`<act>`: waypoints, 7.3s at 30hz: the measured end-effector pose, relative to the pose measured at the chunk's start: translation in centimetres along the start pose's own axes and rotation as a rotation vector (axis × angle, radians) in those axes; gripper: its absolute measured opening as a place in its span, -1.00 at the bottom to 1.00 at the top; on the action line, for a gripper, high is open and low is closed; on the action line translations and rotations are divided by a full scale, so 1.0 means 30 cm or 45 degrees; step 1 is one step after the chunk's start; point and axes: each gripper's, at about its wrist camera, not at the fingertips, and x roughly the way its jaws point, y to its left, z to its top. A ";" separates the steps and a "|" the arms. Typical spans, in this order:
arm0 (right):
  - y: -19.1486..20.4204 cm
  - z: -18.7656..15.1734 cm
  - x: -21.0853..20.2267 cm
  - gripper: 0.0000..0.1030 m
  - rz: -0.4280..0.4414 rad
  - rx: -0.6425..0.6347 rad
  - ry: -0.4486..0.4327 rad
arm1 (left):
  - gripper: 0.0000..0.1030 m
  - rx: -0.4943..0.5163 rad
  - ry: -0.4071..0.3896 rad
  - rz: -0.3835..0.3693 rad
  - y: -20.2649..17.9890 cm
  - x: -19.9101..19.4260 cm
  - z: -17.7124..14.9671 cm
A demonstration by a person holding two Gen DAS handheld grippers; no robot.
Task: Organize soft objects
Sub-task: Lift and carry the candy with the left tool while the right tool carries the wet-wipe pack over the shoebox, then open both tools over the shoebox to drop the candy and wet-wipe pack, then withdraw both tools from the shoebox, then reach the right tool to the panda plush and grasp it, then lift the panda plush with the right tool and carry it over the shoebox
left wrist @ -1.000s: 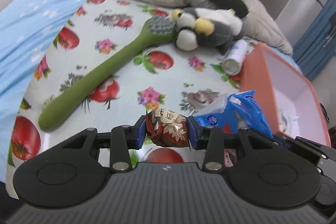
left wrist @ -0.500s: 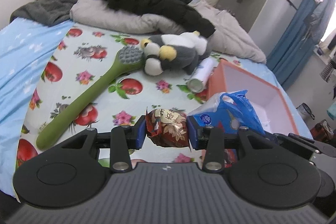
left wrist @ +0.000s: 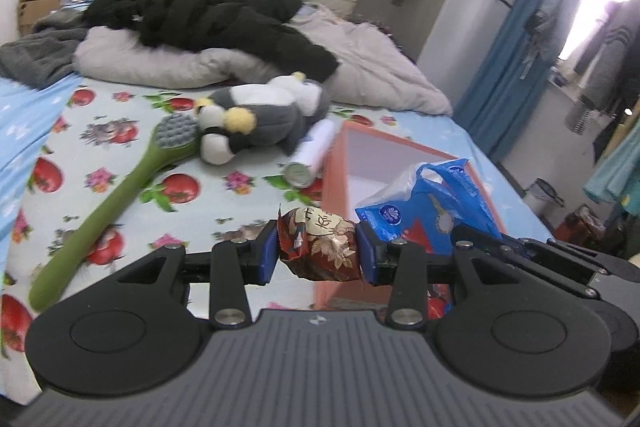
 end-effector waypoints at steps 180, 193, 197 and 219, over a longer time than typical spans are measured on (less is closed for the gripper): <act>0.279 0.023 1.251 0.12 0.132 0.265 0.277 | 0.05 -0.184 0.186 0.199 0.733 0.788 0.096; 0.318 0.029 1.318 0.34 0.193 0.269 0.200 | 0.05 -0.198 0.196 0.210 0.752 0.846 0.094; 0.330 0.036 1.310 0.11 0.185 0.234 0.185 | 0.05 -0.200 0.198 0.218 0.755 0.846 0.092; 0.350 0.012 0.981 -0.09 0.181 0.139 0.200 | 0.05 -0.221 0.152 0.235 0.686 0.586 0.050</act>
